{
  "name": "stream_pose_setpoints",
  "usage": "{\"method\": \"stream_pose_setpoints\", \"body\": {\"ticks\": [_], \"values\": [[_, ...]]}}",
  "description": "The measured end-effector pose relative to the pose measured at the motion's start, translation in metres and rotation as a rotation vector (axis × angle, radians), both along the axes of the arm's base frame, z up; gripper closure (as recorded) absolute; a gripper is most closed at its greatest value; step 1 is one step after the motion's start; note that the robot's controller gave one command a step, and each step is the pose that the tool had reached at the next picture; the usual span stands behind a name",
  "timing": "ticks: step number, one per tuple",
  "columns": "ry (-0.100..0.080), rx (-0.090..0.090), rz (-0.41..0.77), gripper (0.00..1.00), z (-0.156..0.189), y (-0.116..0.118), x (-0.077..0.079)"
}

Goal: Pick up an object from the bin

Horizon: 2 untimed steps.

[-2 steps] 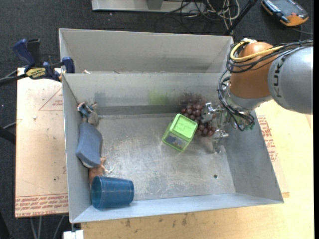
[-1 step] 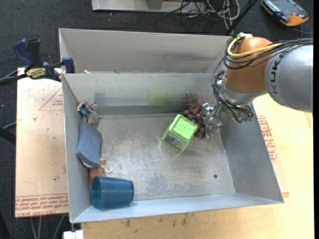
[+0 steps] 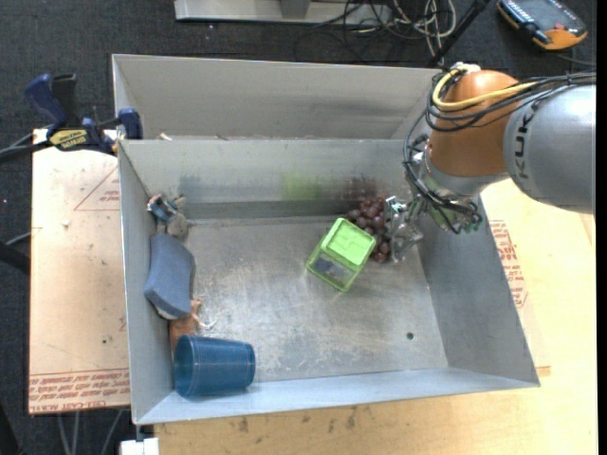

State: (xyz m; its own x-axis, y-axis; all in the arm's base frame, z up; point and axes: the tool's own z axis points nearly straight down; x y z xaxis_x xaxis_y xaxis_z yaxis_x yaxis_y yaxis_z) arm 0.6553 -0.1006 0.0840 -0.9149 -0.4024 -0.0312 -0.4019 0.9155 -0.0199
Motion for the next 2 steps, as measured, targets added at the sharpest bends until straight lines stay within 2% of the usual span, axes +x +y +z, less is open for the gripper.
{"method": "stream_pose_setpoints", "body": {"ticks": [1, 2], "values": [[0.007, 0.001, 0.000, 1.00, 0.003, 0.000, -0.002], [0.027, 0.005, 0.000, 1.00, 0.018, 0.001, -0.004]]}}
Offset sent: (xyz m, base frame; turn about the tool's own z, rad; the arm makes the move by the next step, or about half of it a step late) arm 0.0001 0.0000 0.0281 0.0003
